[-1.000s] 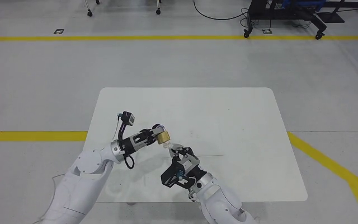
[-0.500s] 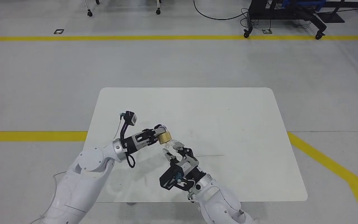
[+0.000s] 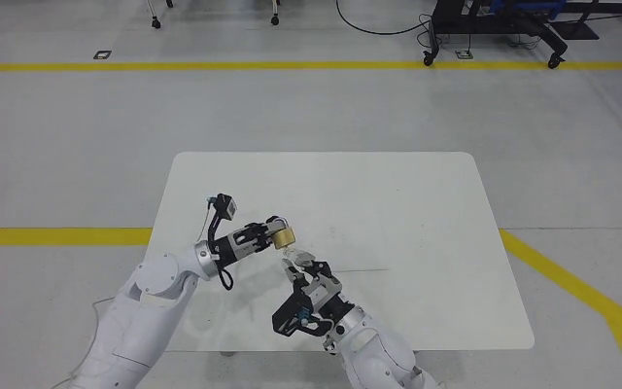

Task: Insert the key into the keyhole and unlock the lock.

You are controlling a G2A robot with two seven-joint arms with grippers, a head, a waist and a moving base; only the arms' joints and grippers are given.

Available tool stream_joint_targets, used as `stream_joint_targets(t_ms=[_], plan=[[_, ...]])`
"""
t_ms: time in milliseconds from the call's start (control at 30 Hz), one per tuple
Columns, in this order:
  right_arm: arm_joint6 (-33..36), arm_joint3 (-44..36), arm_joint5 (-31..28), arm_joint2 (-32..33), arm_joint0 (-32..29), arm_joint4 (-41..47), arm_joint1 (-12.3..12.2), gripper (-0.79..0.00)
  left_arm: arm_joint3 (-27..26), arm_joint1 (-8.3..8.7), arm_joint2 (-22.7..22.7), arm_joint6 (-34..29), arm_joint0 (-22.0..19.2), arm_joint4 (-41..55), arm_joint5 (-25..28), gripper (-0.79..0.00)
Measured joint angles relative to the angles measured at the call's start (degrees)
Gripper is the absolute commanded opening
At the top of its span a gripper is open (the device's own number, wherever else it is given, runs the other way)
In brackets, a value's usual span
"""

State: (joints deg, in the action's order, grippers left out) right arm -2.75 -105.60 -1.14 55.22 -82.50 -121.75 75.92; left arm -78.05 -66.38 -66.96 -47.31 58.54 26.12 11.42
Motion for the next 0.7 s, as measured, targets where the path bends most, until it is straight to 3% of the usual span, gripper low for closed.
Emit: stream_joint_targets(t_ms=[267, 400, 467, 700], plan=[[0.06, 0.19, 0.10, -0.21, -0.13, -1.03, 0.05, -0.539, 0.10, -0.13, 0.08, 0.19, -0.22, 0.20, -1.73, -0.785], [0.91, 0.58, 0.09, -0.58, 0.21, -2.24, 0.15, -0.591, -0.07, -0.16, 0.20, -0.13, -0.41, -0.12, -2.76, -0.785], [1.41, 0.78, 0.15, -0.88, 0.32, -3.00, 0.21, -0.696, -0.26, -0.17, 0.36, 0.26, -0.45, -1.05, -2.86, -0.785], [1.95, 1.12, 0.33, -1.35, 0.61, -3.90, 0.39, -0.576, -0.81, -0.28, 0.75, 0.61, -0.27, -1.95, -3.09, -0.785]])
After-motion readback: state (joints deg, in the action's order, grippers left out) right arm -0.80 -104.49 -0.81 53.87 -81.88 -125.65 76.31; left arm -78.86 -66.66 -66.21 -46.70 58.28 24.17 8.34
